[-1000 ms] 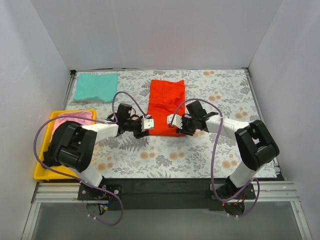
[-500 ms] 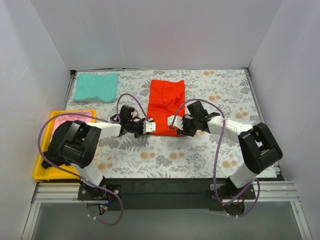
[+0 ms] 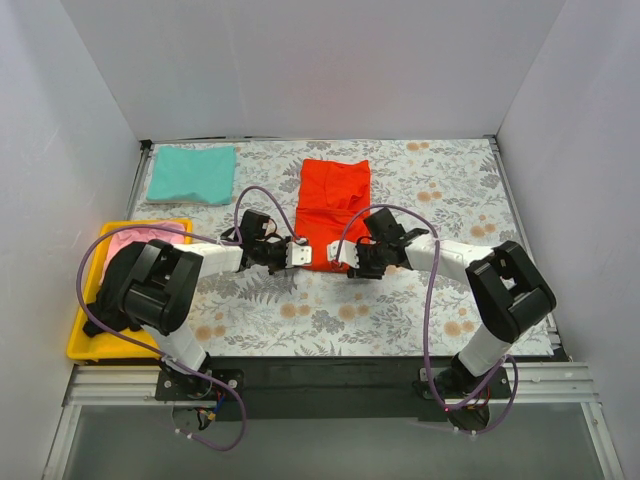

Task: Fold and stack the t-shirts
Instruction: Fold the tshirt

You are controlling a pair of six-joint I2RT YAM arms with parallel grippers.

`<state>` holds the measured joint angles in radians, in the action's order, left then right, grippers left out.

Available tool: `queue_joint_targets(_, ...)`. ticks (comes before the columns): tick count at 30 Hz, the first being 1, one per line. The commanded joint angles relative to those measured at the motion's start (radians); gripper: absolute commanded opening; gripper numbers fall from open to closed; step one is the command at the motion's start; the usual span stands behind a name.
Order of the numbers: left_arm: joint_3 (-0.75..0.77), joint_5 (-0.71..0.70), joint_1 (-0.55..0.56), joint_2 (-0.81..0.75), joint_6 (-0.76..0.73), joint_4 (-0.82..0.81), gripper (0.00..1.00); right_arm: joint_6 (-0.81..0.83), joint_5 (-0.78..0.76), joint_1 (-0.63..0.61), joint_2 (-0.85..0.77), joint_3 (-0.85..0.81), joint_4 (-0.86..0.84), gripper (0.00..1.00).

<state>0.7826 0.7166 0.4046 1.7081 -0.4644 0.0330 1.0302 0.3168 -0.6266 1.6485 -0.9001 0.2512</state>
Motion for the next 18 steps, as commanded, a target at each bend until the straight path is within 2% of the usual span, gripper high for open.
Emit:
queue_joint_targets(1,0.003,-0.009,0.003,-0.014,-0.031,0.062,0.13,-0.005,-0.038,0.002,0.028,-0.002,-0.029,0.49)
queue_joint_targets(5,-0.006,-0.002,0.002,-0.018,-0.051,0.064,0.13,-0.032,-0.045,0.01,0.053,-0.014,-0.024,0.48)
queue_joint_targets(7,-0.005,0.001,0.002,-0.019,-0.052,0.07,0.11,-0.044,-0.033,0.018,0.077,-0.029,0.005,0.42)
queue_joint_targets(8,-0.005,0.001,0.002,-0.019,-0.054,0.071,0.03,-0.044,-0.035,0.024,0.086,-0.037,0.022,0.34)
queue_joint_targets(9,-0.003,0.004,0.002,-0.019,-0.051,0.074,0.0,-0.044,-0.033,0.024,0.097,-0.043,0.034,0.22)
queue_joint_targets(11,0.001,0.01,0.002,-0.025,-0.036,0.085,0.0,-0.041,-0.028,0.024,0.093,-0.04,0.054,0.05)
queue_joint_targets(12,0.009,0.014,0.002,-0.028,-0.023,0.09,0.0,-0.039,-0.024,0.022,0.079,-0.043,0.06,0.01)
queue_joint_targets(18,0.113,0.055,-0.001,-0.091,0.148,0.22,0.0,-0.065,0.019,0.031,-0.016,-0.176,0.203,0.01)
